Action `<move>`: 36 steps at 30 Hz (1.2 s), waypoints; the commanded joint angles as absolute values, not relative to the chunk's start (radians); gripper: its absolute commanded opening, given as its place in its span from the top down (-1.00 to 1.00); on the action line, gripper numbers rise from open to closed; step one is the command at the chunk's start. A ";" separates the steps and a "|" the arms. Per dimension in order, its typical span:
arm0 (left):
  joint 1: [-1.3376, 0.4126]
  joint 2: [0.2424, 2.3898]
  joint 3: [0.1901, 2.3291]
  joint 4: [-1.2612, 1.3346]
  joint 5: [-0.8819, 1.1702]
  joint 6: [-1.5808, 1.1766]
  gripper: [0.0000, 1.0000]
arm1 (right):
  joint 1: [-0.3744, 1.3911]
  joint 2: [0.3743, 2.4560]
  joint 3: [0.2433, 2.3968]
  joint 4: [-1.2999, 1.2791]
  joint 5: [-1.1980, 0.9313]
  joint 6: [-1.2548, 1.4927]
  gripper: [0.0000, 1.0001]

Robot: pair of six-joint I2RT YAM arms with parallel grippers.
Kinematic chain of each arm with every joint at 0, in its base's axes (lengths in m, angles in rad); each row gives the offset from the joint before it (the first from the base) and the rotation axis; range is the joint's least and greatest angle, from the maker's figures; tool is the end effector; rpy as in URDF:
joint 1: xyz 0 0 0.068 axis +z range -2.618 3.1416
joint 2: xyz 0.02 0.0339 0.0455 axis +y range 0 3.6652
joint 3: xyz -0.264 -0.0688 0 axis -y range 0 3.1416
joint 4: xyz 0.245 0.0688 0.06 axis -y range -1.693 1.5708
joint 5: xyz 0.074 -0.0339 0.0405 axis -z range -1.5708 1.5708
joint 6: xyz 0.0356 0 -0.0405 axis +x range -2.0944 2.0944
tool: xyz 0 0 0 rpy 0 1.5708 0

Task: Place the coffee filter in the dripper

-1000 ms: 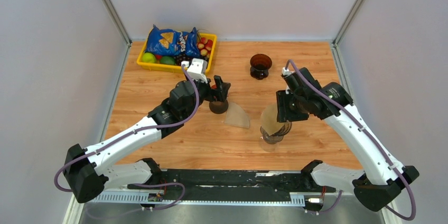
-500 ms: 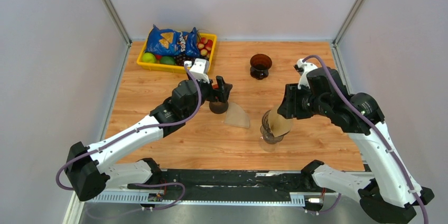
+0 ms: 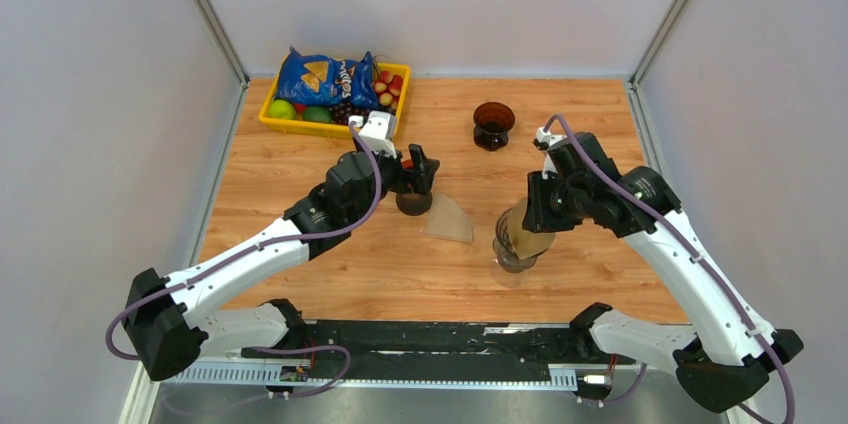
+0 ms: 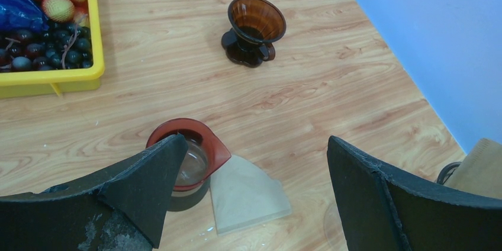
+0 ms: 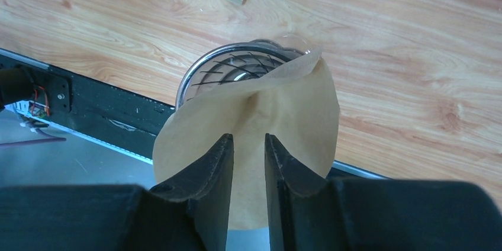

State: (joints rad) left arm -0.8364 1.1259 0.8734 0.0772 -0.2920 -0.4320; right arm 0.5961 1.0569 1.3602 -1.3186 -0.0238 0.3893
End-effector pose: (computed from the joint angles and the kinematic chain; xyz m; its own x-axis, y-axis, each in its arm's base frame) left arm 0.1852 -0.1899 0.3298 -0.3242 -0.2392 -0.9152 0.4241 0.8281 -0.3667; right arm 0.1352 0.0927 0.3807 -0.8675 -0.1300 -0.4802 -0.2620 0.9399 0.2189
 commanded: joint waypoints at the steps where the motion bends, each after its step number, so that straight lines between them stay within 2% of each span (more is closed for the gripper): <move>1: -0.834 1.121 0.909 0.083 -0.294 -0.444 -1.00 | 0.594 1.086 1.346 -1.275 -0.019 0.367 0.44; 8: -0.834 1.123 0.911 0.069 -0.310 -0.443 -1.00 | 0.594 1.123 1.288 -1.266 -0.003 0.358 0.53; 36: -0.834 1.108 0.908 0.054 -0.341 -0.428 -1.00 | 0.595 1.117 1.115 -1.154 -0.068 0.333 0.54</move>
